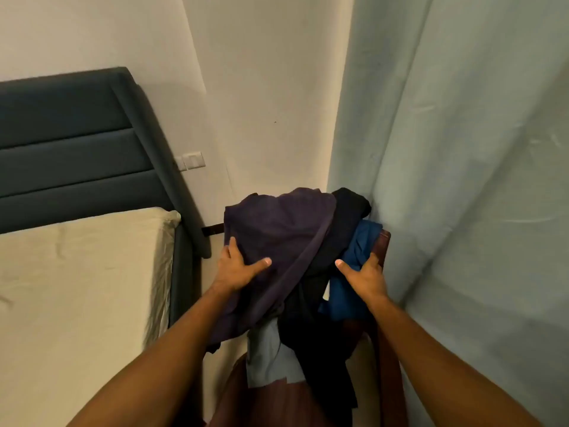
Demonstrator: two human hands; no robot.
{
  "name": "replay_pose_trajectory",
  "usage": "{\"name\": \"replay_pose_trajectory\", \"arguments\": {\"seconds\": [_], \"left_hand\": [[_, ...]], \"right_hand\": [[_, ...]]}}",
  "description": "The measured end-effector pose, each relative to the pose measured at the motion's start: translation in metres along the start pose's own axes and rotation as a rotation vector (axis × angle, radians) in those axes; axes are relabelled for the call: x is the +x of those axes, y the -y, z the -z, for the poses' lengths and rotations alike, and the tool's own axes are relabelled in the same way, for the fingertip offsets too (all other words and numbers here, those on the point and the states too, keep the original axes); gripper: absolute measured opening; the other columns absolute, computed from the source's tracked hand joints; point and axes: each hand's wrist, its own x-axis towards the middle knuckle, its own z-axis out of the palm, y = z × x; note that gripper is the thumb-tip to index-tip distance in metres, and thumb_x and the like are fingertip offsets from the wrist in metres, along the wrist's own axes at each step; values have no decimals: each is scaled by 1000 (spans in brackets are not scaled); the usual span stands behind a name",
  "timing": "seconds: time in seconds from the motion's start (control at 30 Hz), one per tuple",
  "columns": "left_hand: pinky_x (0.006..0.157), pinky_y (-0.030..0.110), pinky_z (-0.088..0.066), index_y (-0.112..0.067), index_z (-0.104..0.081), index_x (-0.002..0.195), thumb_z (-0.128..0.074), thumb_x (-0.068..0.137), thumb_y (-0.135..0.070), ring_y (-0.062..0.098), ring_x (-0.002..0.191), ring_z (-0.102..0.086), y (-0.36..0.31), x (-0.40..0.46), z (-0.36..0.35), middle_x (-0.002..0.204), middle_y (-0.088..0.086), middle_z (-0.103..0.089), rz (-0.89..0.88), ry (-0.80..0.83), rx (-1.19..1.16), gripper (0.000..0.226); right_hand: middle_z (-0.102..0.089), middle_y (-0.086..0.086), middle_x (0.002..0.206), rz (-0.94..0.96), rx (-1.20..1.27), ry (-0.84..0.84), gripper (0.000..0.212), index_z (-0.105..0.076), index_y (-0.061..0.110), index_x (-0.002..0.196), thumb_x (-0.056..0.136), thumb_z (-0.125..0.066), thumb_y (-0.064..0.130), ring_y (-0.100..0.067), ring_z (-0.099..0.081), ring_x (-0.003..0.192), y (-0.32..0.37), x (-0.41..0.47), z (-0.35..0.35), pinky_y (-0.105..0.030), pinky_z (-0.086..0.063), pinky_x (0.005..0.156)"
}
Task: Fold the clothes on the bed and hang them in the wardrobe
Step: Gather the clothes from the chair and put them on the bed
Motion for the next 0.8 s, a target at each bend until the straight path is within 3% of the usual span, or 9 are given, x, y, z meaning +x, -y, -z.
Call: {"name": "replay_pose_trajectory", "arguments": {"seconds": [0.1, 0.17, 0.27, 0.33, 0.43, 0.57, 0.67, 0.8], "left_hand": [[117, 45, -32, -14, -16, 157, -81, 73, -55, 32, 143, -33, -6, 18, 3, 159, 11, -29, 47, -126, -286, 113], [112, 41, -40, -12, -23, 153, -82, 74, -51, 29, 138, -43, -11, 30, 7, 154, 9, -39, 88, -143, -457, 107], [113, 43, -39, -17, -27, 152, -79, 61, -72, 27, 137, -45, -19, 41, -2, 152, 2, -43, 130, -55, -519, 118], [113, 41, -37, -16, -29, 152, -73, 64, -77, 26, 137, -44, -30, 46, -12, 152, 0, -42, 125, -3, -500, 116], [111, 42, -36, -12, -26, 153, -69, 79, -66, 28, 137, -42, -48, 51, -31, 152, 4, -39, 152, 42, -590, 102], [95, 33, -43, -11, -47, 139, -69, 87, -52, 17, 108, -55, -59, 54, -42, 124, -3, -55, 165, 59, -705, 70], [81, 30, -48, -11, -55, 111, -71, 92, -34, 12, 81, -58, -69, 47, -52, 96, -1, -62, 172, 62, -653, 34], [64, 26, -50, -11, -58, 95, -65, 94, -20, 14, 79, -61, -92, 40, -52, 103, 9, -67, 133, 40, -656, 12]], "right_hand": [[-33, -17, 154, -5, 104, -18, 105, -22, 4, 153, 80, -69, 63, -35, -36, 140, 4, 14, -8, -46, -34, 114], [-48, -13, 143, 20, 182, 8, 111, -37, 6, 143, 65, -67, 79, -32, -47, 130, 9, 21, -15, -46, -40, 109], [-62, -2, 123, 63, 351, 59, 103, -54, 21, 121, 45, -68, 90, -20, -60, 113, 17, 32, -29, -40, -49, 99], [-65, 3, 124, 61, 554, 106, 85, -57, 27, 122, 54, -80, 73, -12, -62, 109, 29, 34, -34, -33, -51, 96], [-64, 4, 124, -18, 709, 139, 61, -57, 20, 131, 78, -79, 42, -10, -59, 104, 39, 39, -35, -25, -47, 84], [-64, 5, 115, -80, 751, 132, 53, -59, 19, 128, 81, -79, 35, -15, -59, 105, 48, 45, -38, -28, -48, 86], [-68, -3, 114, -87, 757, 123, 45, -63, 13, 122, 81, -80, 23, -14, -64, 96, 52, 46, -41, -25, -51, 74], [-69, -10, 115, -109, 807, 119, 50, -60, 7, 123, 79, -80, 17, -25, -67, 99, 66, 45, -32, -38, -56, 85]]}}
